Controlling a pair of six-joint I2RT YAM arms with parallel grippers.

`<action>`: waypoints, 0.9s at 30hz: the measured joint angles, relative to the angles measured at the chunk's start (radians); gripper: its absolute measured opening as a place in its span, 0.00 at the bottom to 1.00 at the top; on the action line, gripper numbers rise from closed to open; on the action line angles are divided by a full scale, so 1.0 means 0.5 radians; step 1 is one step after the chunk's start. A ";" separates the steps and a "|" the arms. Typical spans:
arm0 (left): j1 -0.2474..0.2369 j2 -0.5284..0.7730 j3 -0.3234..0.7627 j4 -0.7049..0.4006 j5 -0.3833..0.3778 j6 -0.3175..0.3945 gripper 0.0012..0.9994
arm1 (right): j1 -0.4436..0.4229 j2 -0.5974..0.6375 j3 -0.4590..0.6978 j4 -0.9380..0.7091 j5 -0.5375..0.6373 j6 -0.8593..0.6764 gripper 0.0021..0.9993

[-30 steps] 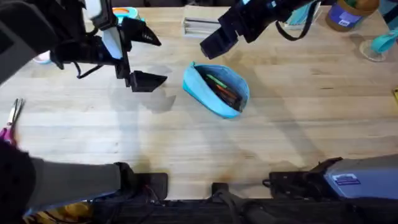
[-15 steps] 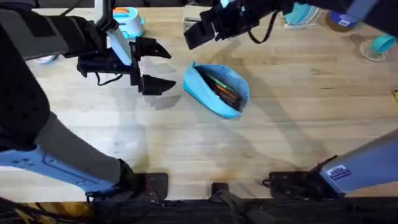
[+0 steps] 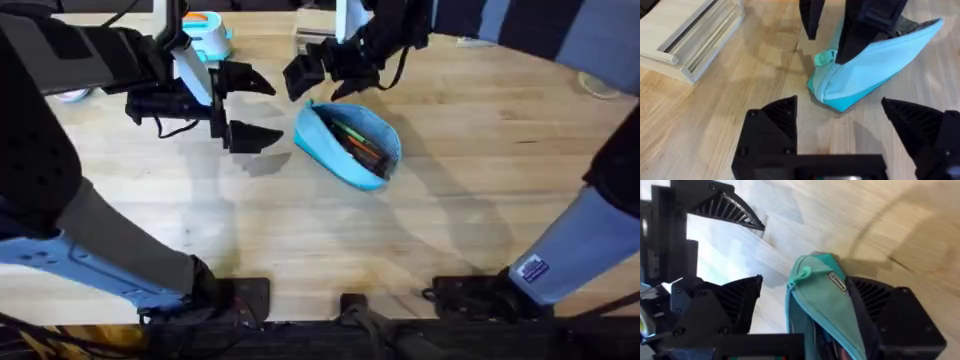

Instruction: Unzip the bag, pick up the pens from the table one at a time and place them inside, then zip the bag closed.

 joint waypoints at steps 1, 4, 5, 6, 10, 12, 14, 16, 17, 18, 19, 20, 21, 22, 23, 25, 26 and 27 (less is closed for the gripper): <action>0.000 0.000 0.000 0.000 0.000 0.000 0.99 | 0.005 0.008 0.000 0.002 -0.015 0.016 1.00; 0.000 0.000 0.000 0.000 0.000 0.000 0.99 | 0.023 0.018 0.000 0.004 -0.043 0.054 1.00; 0.000 0.000 0.000 0.000 0.000 0.000 0.99 | 0.031 0.018 0.000 0.004 -0.049 0.059 1.00; 0.000 0.000 0.000 0.000 0.000 0.000 0.99 | 0.041 0.018 0.000 0.005 -0.055 0.064 1.00; 0.000 0.000 0.000 0.000 0.000 0.000 0.99 | 0.096 0.018 0.000 0.040 -0.154 0.090 1.00; 0.000 0.000 0.000 0.000 0.000 0.000 0.99 | 0.100 0.018 0.000 0.078 -0.228 0.092 1.00; 0.000 0.000 0.000 0.000 0.000 0.000 0.99 | 0.100 0.018 0.000 0.103 -0.282 0.096 1.00; 0.000 0.000 0.000 0.000 0.000 0.000 0.99 | 0.099 0.018 0.000 0.109 -0.318 0.096 1.00; 0.000 0.000 0.000 0.000 0.000 0.000 0.99 | 0.097 0.018 0.000 0.109 -0.329 0.096 0.98; 0.000 0.000 0.000 0.000 0.000 0.000 0.99 | 0.097 0.018 0.000 0.109 -0.337 0.097 0.95; 0.000 0.000 0.000 0.000 0.000 0.000 0.99 | 0.097 0.018 0.000 0.108 -0.339 0.097 0.92; 0.000 0.000 0.000 0.000 0.000 0.000 0.99 | 0.097 0.018 0.000 0.108 -0.338 0.097 0.90; 0.000 0.000 0.000 0.000 0.000 0.000 0.99 | 0.097 0.018 0.000 0.107 -0.335 0.097 0.87; 0.000 0.000 0.000 0.000 0.000 0.000 0.99 | 0.097 0.018 0.000 0.107 -0.330 0.096 0.83; 0.000 0.000 0.000 0.000 0.000 0.000 0.99 | 0.097 0.018 0.000 0.106 -0.323 0.097 0.80; 0.000 0.000 0.000 0.000 0.000 0.000 0.99 | 0.097 0.018 0.000 0.105 -0.307 0.101 0.73; 0.000 0.000 0.000 0.000 0.000 0.000 0.99 | 0.097 0.018 0.000 0.103 -0.297 0.103 0.68; 0.000 0.000 0.000 0.000 0.000 0.000 0.99 | 0.097 0.018 0.000 0.101 -0.290 0.102 0.64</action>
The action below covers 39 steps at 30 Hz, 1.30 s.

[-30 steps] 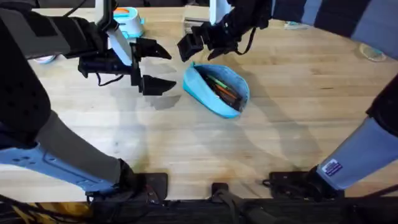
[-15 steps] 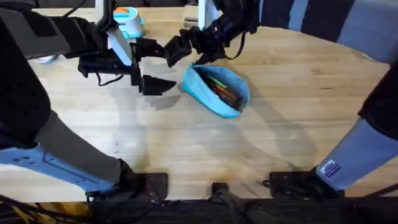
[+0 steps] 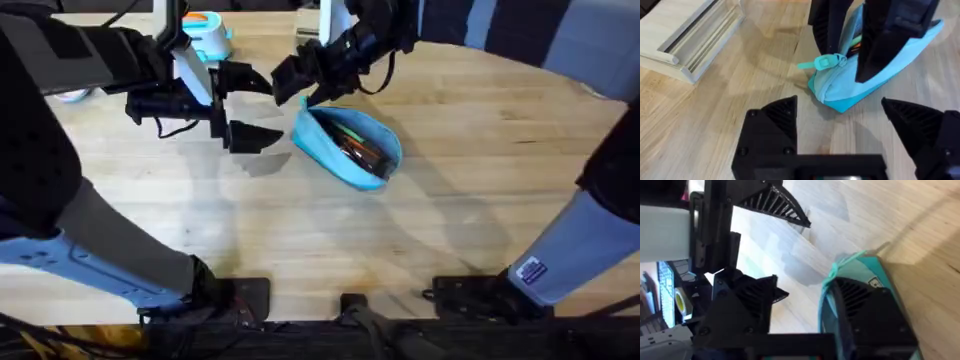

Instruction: Unzip the bag, pick up the pens from the table one at a time and place them inside, then zip the bag closed.

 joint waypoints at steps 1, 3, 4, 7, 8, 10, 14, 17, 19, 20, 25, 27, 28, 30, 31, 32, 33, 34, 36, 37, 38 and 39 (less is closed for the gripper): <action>0.000 0.000 0.000 0.000 0.000 0.000 0.99 | 0.000 0.000 0.000 -0.008 0.011 0.000 0.60; 0.000 0.000 0.000 0.000 0.000 0.000 0.99 | 0.000 0.000 0.000 -0.034 0.043 0.001 0.53; 0.000 0.000 0.000 -0.001 0.000 0.000 0.99 | 0.000 0.001 0.000 -0.052 0.064 0.001 0.51; 0.000 0.000 0.000 0.000 0.000 0.000 0.99 | 0.000 0.000 0.000 -0.086 0.118 0.000 0.50; 0.000 0.000 0.000 0.000 0.000 0.000 0.99 | 0.000 0.000 0.000 -0.089 0.135 0.000 0.49; 0.000 0.000 0.000 0.000 0.000 0.000 0.99 | 0.000 0.000 0.000 -0.090 0.155 0.000 0.47; 0.000 0.000 0.000 0.000 0.000 0.000 0.99 | 0.000 0.000 0.000 -0.089 0.180 0.000 0.37; 0.000 0.000 0.000 0.000 0.000 0.000 0.99 | 0.000 0.001 0.000 -0.087 0.195 0.000 0.24; 0.000 0.000 0.000 0.000 0.000 0.000 0.99 | 0.000 0.005 0.000 -0.087 0.203 -0.001 0.17; 0.000 0.000 0.000 0.000 0.000 0.000 0.99 | 0.000 0.011 0.000 -0.085 0.208 -0.004 0.09; 0.000 0.000 0.000 -0.001 0.000 0.000 0.99 | 0.000 0.037 0.000 -0.082 0.206 0.000 0.03; 0.000 0.000 0.000 0.000 0.000 0.000 0.99 | -0.001 0.037 0.000 -0.078 0.206 0.000 0.03; 0.000 0.000 0.000 0.000 0.000 0.000 0.99 | -0.002 0.037 0.000 -0.074 0.206 0.000 0.03; 0.000 0.000 0.000 0.000 0.000 0.000 0.99 | -0.003 0.037 0.000 -0.067 0.206 0.000 0.03; 0.000 0.000 0.000 0.000 0.000 0.000 0.99 | -0.004 0.037 0.000 -0.061 0.206 -0.001 0.03; 0.000 0.000 0.000 0.000 0.000 0.000 0.99 | -0.005 0.037 0.000 -0.057 0.206 -0.001 0.02; 0.000 0.000 0.000 0.000 0.000 0.000 0.99 | -0.006 0.037 0.000 -0.056 0.206 -0.009 0.03; 0.000 0.000 0.000 0.000 0.000 0.000 0.99 | -0.008 0.037 0.001 -0.056 0.206 -0.017 0.03; 0.000 0.000 0.000 0.023 -0.001 0.000 0.99 | -0.008 0.037 0.004 -0.055 0.206 -0.042 0.03; 0.000 0.000 0.000 0.044 0.000 0.000 0.99 | -0.008 0.037 0.007 -0.055 0.206 -0.057 0.03; 0.000 0.000 0.000 0.060 0.000 0.000 0.99 | -0.008 0.036 0.013 -0.058 0.206 -0.067 0.03; 0.000 0.001 0.000 0.075 0.000 0.000 0.99 | -0.008 0.033 0.017 -0.061 0.207 -0.074 0.03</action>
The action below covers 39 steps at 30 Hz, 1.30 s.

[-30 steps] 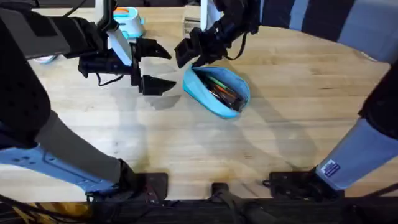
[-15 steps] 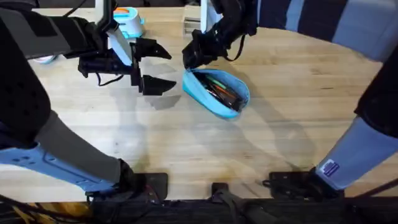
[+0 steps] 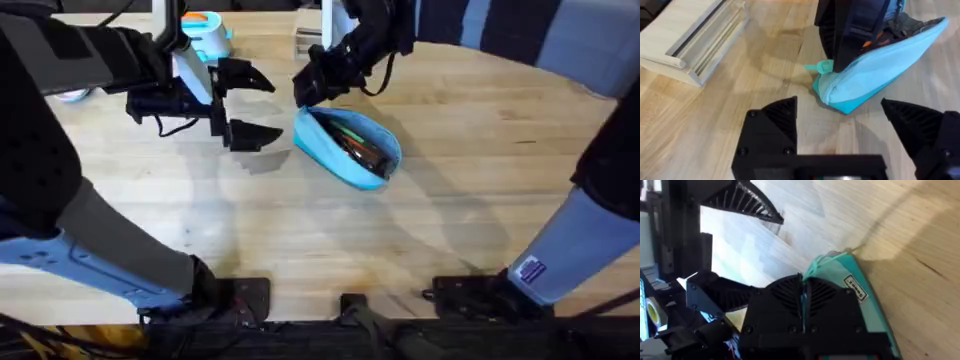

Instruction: Unzip the bag, pick up the pens from the table one at a time and place them inside, then zip the bag closed.

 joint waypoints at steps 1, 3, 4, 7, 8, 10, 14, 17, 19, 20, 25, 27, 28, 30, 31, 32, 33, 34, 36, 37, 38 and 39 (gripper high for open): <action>0.000 0.000 0.000 0.008 0.000 0.000 0.99 | -0.001 -0.006 0.006 -0.008 0.001 -0.006 0.03; 0.000 -0.001 0.000 0.009 0.000 0.000 0.99 | -0.002 -0.025 0.023 -0.027 0.007 -0.024 0.03; 0.000 -0.001 0.000 0.010 0.000 0.000 0.99 | -0.002 -0.035 0.033 -0.034 0.010 -0.034 0.03; 0.000 -0.001 0.000 0.005 0.007 0.000 0.99 | -0.002 -0.073 0.041 -0.052 0.030 -0.064 0.03; 0.000 -0.001 0.000 0.000 0.018 0.000 0.99 | -0.002 -0.085 0.041 -0.059 0.033 -0.077 0.03; 0.000 -0.001 0.000 -0.001 0.034 0.000 0.99 | -0.002 -0.104 0.041 -0.072 0.043 -0.091 0.03; -0.007 -0.001 0.000 0.001 0.031 0.000 0.99 | -0.002 -0.131 0.042 -0.110 0.047 -0.129 0.03; -0.071 -0.001 0.000 0.002 0.020 0.000 0.99 | -0.002 -0.135 0.046 -0.159 0.046 -0.163 0.03; -0.111 0.000 0.000 0.013 0.020 0.000 0.99 | -0.002 -0.135 0.046 -0.162 0.046 -0.170 0.03; -0.133 0.000 0.000 0.019 0.019 -0.001 0.99 | -0.002 -0.135 0.046 -0.162 0.046 -0.175 0.03; -0.245 0.050 0.000 0.046 -0.020 -0.049 0.99 | -0.002 -0.135 0.046 -0.163 0.046 -0.183 0.03; -0.284 0.100 0.000 0.060 -0.017 -0.073 0.99 | -0.002 -0.135 0.046 -0.163 0.046 -0.183 0.03; -0.299 0.126 0.000 0.076 -0.007 -0.081 0.99 | -0.002 -0.135 0.046 -0.164 0.046 -0.183 0.03; -0.319 0.182 0.000 0.129 0.041 -0.097 0.99 | -0.002 -0.135 0.046 -0.164 0.046 -0.183 0.03; -0.322 0.236 0.000 0.182 0.127 -0.107 0.99 | -0.002 -0.135 0.046 -0.164 0.046 -0.183 0.03; -0.322 0.242 0.000 0.189 0.154 -0.110 0.99 | -0.002 -0.135 0.046 -0.164 0.046 -0.183 0.03; -0.322 0.244 0.000 0.190 0.183 -0.113 0.99 | -0.002 -0.135 0.046 -0.164 0.046 -0.183 0.03; -0.322 0.244 0.000 0.192 0.209 -0.114 0.99 | -0.002 -0.135 0.046 -0.165 0.046 -0.183 0.03; -0.322 0.244 0.000 0.202 0.263 -0.114 0.99 | -0.002 -0.135 0.046 -0.165 0.046 -0.183 0.03; -0.322 0.244 0.000 0.205 0.290 -0.117 0.99 | -0.002 -0.135 0.046 -0.165 0.046 -0.183 0.03; -0.322 0.244 0.000 0.205 0.312 -0.120 0.99 | -0.002 -0.135 0.046 -0.165 0.046 -0.183 0.03; -0.322 0.244 0.000 0.205 0.328 -0.120 0.99 | -0.002 -0.135 0.046 -0.165 0.046 -0.183 0.03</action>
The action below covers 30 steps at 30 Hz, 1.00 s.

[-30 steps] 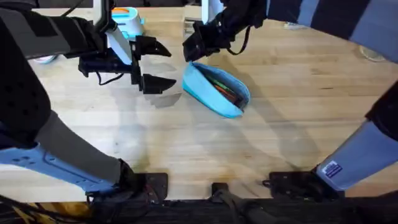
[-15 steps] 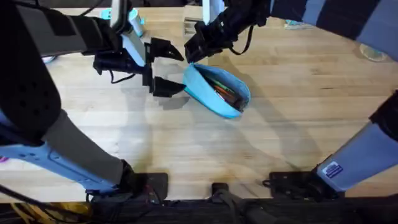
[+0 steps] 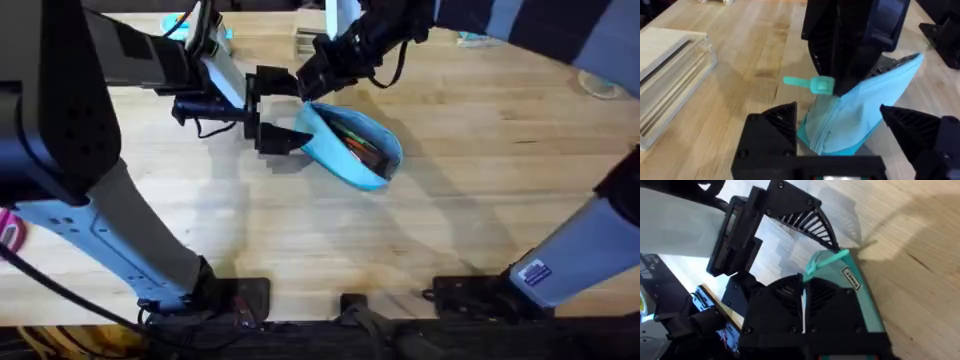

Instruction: Unzip the bag, pick up the pens from the table one at a time and place them inside, then zip the bag closed.

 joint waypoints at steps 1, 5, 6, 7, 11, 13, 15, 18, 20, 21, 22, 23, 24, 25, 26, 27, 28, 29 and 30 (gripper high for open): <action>0.000 0.000 0.000 -0.002 0.013 0.001 0.99 | 0.000 0.000 0.001 -0.001 0.000 0.000 0.03; 0.000 0.000 0.000 -0.003 0.027 -0.007 0.86 | 0.001 0.000 0.001 -0.001 0.000 0.000 0.03; 0.000 0.000 0.000 -0.003 0.028 -0.014 0.81 | 0.000 0.000 0.001 -0.002 0.000 0.000 0.03; 0.000 0.000 0.000 -0.003 0.026 -0.015 0.78 | 0.000 0.000 0.001 -0.002 0.000 0.000 0.03; 0.000 0.000 0.000 -0.007 0.023 -0.040 0.70 | 0.000 0.000 0.001 -0.002 0.000 0.000 0.03; 0.000 0.000 0.000 -0.016 0.022 -0.046 0.62 | 0.000 0.000 0.001 -0.002 0.000 0.000 0.03; 0.000 0.000 0.000 -0.017 0.021 -0.052 0.54 | 0.000 0.000 0.001 -0.002 0.000 0.000 0.03; 0.000 0.000 0.000 -0.017 0.017 -0.059 0.44 | 0.000 0.000 0.001 -0.002 0.000 0.000 0.03; 0.004 0.000 0.000 -0.015 0.005 -0.068 0.07 | 0.001 0.000 0.001 -0.012 -0.003 0.000 0.03; 0.004 0.000 0.000 -0.018 0.001 -0.069 0.05 | 0.004 0.000 0.001 -0.012 -0.002 -0.001 0.03; 0.006 0.000 0.000 -0.020 0.000 -0.074 0.05 | 0.005 0.000 0.001 -0.013 -0.002 0.000 0.03; 0.006 0.000 0.000 -0.018 -0.002 -0.074 0.04 | 0.005 0.000 0.001 -0.016 -0.002 0.000 0.03; 0.007 0.000 0.000 -0.018 -0.002 -0.074 0.04 | 0.005 0.000 0.001 -0.020 -0.002 0.000 0.03; 0.007 0.000 0.000 -0.018 -0.002 -0.074 0.04 | 0.005 0.000 0.002 -0.027 -0.001 -0.001 0.03; 0.007 0.000 0.000 -0.020 -0.004 -0.074 0.04 | 0.005 0.000 0.003 -0.039 0.003 0.000 0.03; 0.007 0.000 0.000 -0.019 -0.010 -0.074 0.04 | 0.005 0.000 0.007 -0.056 0.015 -0.001 0.03; 0.007 0.000 0.000 -0.020 -0.016 -0.074 0.04 | 0.005 0.000 0.011 -0.078 0.032 -0.002 0.03; 0.007 0.000 0.000 -0.024 -0.024 -0.074 0.04 | 0.005 0.000 0.016 -0.106 0.056 -0.008 0.03; 0.006 0.000 0.000 -0.025 -0.028 -0.074 0.04 | 0.005 -0.001 0.020 -0.129 0.076 -0.011 0.03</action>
